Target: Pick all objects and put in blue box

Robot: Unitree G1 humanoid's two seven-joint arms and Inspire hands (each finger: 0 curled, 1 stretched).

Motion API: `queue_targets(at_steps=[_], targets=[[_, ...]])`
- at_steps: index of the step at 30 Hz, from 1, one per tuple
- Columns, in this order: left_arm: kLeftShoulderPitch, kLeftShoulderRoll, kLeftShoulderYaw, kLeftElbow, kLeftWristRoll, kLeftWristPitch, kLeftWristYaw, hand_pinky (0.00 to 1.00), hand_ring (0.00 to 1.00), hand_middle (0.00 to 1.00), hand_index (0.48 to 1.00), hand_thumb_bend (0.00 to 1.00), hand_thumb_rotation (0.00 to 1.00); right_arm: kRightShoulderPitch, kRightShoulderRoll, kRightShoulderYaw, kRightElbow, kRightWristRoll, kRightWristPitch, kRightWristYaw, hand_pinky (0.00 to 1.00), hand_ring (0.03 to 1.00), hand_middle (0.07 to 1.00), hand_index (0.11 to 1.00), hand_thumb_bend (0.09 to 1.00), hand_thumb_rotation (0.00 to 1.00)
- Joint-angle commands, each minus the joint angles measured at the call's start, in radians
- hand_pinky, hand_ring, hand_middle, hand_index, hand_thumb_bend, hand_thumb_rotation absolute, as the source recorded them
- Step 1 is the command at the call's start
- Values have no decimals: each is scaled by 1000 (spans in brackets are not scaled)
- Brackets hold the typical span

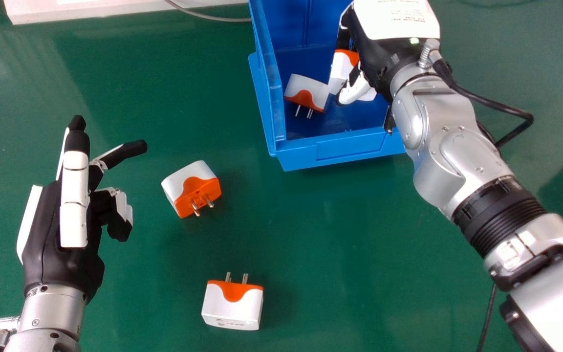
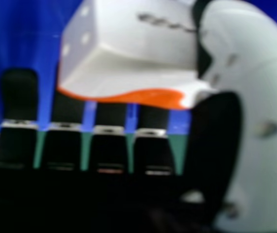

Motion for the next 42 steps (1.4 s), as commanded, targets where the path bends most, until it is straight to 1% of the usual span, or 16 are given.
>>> queue_targets(at_steps=[1, 10, 11, 12, 14, 15, 17, 18, 20, 22, 24, 26, 30, 33, 38, 42], targets=[[8, 0, 1, -31, -3, -3, 4, 0, 0, 747, 1000, 618, 995, -23, 0, -10, -29, 12, 2, -10, 340, 447, 533, 509, 496, 0], [4, 0, 0, -28, 1, -6, 5, 0, 0, 753, 995, 615, 995, -15, -9, -4, -52, 35, 17, 28, 351, 453, 532, 496, 497, 0], [3, 0, -1, -27, 2, -6, 6, 0, 0, 754, 994, 615, 995, -13, -11, 1, -56, 28, 22, 27, 369, 505, 525, 493, 498, 0], [2, 0, -2, -28, 2, -5, 6, 0, 0, 756, 993, 614, 995, -10, -13, 6, -60, 20, 27, 26, 426, 570, 589, 493, 500, 22], [1, 1, -2, -28, 4, -5, 7, 0, 0, 757, 992, 614, 995, 0, -18, 14, -72, 11, 32, 24, 475, 623, 643, 494, 502, 41], [0, 1, -2, -26, 4, -6, 8, 0, 0, 757, 992, 614, 995, 4, -21, 17, -77, 9, 33, 23, 475, 623, 643, 494, 502, 41], [-3, 3, -2, -18, 6, -10, 7, 0, 0, 759, 991, 613, 995, 15, -25, 14, -90, 18, 34, 25, 569, 715, 738, 608, 540, 44], [-5, 4, -1, -15, 6, -11, 6, 0, 0, 759, 991, 613, 995, 21, -26, 10, -96, 23, 32, 23, 569, 715, 738, 608, 540, 44], [-8, 5, -1, -11, 7, -11, 6, 0, 0, 762, 992, 612, 996, 28, -27, 5, -102, 31, 29, 19, 668, 800, 824, 715, 550, 104], [-8, 5, -3, -13, 9, -10, 9, 0, 0, 764, 994, 612, 996, 26, -25, 5, -93, 33, 28, 15, 743, 863, 885, 792, 557, 158], [-12, 4, -3, -6, 12, -13, 9, 0, 0, 767, 996, 612, 997, 25, -27, 10, -86, 30, 25, 16, 819, 922, 941, 868, 563, 214], [-14, 4, -4, 1, 14, -17, 10, 0, 0, 767, 997, 612, 997, 26, -31, 13, -85, 29, 19, 18, 849, 945, 963, 900, 562, 239], [-16, 3, -6, -3, 17, -13, 12, 0, 0, 768, 999, 618, 997, 36, -41, 18, -97, 21, 12, 14, 888, 971, 985, 940, 555, 273], [-19, 3, -6, -4, 15, -10, 14, 0, 0, 766, 1000, 624, 997, 38, -44, 15, -99, 22, 13, 16, 909, 984, 995, 962, 547, 299], [-32, 8, 1, 25, 9, -20, 9, 0, 0, 761, 1000, 629, 996, 60, -41, -11, -131, 43, 18, 14, 920, 989, 1000, 971, 538, 316], [-34, 8, 3, 25, 5, -21, 5, 0, 0, 768, 1000, 632, 996, 90, -38, -32, -194, 55, 42, 21, 936, 990, 1000, 972, 534, 315]])
